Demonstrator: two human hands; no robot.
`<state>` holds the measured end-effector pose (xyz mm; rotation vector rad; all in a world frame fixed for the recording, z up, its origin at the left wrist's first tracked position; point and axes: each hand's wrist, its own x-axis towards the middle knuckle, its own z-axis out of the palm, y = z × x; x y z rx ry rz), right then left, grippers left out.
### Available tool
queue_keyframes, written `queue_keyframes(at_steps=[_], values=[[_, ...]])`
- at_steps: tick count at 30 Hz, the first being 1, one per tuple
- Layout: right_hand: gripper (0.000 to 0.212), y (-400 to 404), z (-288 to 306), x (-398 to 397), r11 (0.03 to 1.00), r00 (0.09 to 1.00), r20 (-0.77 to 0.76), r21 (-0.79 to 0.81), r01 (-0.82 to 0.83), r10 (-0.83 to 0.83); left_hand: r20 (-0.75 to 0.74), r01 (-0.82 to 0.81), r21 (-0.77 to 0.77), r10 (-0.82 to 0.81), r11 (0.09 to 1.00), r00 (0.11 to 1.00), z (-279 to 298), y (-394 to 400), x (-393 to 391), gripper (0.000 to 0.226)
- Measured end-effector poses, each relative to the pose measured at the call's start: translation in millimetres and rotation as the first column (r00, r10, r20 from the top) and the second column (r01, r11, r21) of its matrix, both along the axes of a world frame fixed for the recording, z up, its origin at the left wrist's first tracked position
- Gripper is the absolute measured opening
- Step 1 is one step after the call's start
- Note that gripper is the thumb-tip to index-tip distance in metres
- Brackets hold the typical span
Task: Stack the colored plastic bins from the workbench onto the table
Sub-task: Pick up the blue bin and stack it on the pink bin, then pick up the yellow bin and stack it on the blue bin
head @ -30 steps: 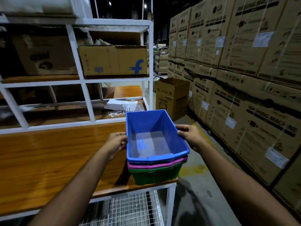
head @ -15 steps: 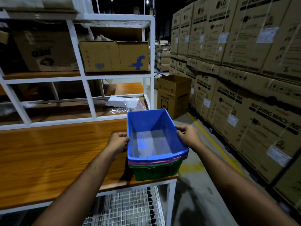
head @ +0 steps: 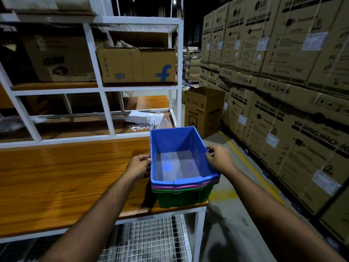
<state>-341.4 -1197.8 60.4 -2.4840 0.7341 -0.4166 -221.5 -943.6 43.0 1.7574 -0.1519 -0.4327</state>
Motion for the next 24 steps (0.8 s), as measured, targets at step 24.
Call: queue_keyframes(at_steps=[24], values=[[0.058, 426.7, 4.6, 118.5, 0.697, 0.777, -0.035, -0.419, -0.582, 0.628, 0.661, -0.43, 0.713, -0.324, 0.554, 0.677, 8.2, 442.7, 25.8, 0.052]])
